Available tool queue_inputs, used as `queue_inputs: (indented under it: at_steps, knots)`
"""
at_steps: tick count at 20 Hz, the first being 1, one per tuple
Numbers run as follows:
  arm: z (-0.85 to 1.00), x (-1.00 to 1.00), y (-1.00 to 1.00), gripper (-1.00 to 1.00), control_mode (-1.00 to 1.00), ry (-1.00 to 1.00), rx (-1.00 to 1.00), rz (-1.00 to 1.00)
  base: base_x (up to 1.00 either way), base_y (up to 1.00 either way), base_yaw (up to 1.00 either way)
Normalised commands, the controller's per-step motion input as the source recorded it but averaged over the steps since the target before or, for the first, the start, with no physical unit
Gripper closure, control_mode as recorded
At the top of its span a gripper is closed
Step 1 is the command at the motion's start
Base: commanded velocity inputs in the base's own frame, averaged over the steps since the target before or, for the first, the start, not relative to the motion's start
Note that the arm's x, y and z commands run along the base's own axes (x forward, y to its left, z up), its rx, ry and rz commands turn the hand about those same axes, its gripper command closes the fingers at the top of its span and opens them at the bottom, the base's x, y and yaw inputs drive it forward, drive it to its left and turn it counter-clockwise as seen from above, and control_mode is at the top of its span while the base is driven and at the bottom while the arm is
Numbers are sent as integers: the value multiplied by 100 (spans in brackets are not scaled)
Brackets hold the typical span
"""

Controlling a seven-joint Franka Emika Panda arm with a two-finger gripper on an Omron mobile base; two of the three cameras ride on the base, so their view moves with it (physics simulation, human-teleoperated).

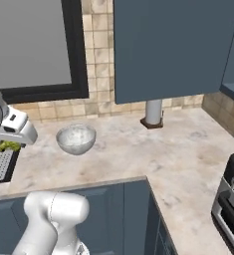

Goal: Pick the broccolis from the cabinet and place them in one bowl. Pick the cucumber from the sink and place it in the other bowl.

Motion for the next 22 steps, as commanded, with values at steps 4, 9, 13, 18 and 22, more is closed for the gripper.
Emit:
queue_inputs:
  at_steps: [4, 9, 13, 18, 22]
  knots:
    - [0, 0, 0, 100, 100, 0, 0, 0, 51, 25, 16]
    - [0, 0, 0, 100, 100, 0, 0, 0, 0, 0, 2]
    - [0, 0, 0, 100, 100, 0, 0, 0, 0, 0, 0]
    - [0, 0, 0, 100, 100, 0, 0, 0, 0, 0, 0]
    - [0, 0, 0, 100, 100, 0, 0, 0, 0, 0, 0]
